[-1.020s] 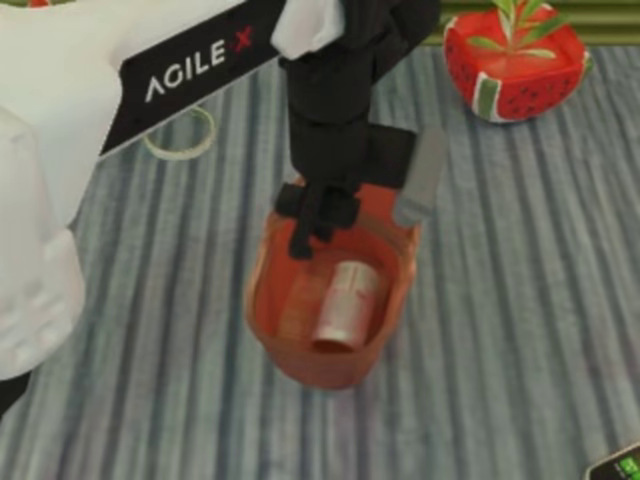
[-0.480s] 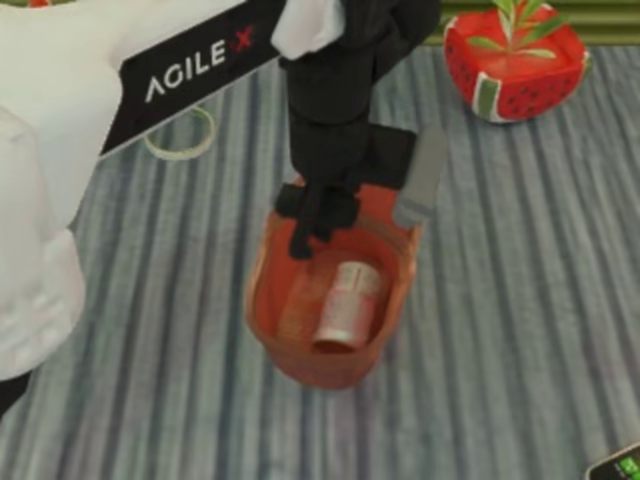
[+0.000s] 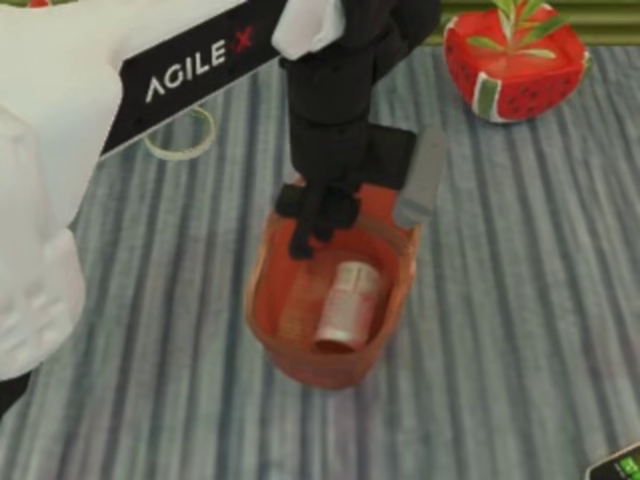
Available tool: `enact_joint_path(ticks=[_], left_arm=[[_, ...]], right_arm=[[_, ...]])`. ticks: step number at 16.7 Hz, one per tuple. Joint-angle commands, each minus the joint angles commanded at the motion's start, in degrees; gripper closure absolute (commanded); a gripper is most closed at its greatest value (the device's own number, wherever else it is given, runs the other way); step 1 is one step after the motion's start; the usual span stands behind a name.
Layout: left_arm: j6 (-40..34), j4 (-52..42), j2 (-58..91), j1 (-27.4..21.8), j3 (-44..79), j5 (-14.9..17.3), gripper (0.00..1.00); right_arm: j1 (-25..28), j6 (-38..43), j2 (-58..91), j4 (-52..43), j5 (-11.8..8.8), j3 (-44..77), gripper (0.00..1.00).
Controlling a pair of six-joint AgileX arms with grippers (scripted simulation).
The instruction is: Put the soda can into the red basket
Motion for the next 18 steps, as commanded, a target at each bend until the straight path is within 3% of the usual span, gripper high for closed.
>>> enact_joint_path(ticks=[12,18], left_arm=[[0.1,-0.2,0.1,0.1,0.2,0.0,1.0],[1.9,-9.8,-0.6,2.7,8.9,0.0,1.0]], right_arm=[[0.0,0.0,0.0,0.0,0.0,0.0,0.0],[0.0,0.0,0.0,0.0,0.0,0.0,0.0]])
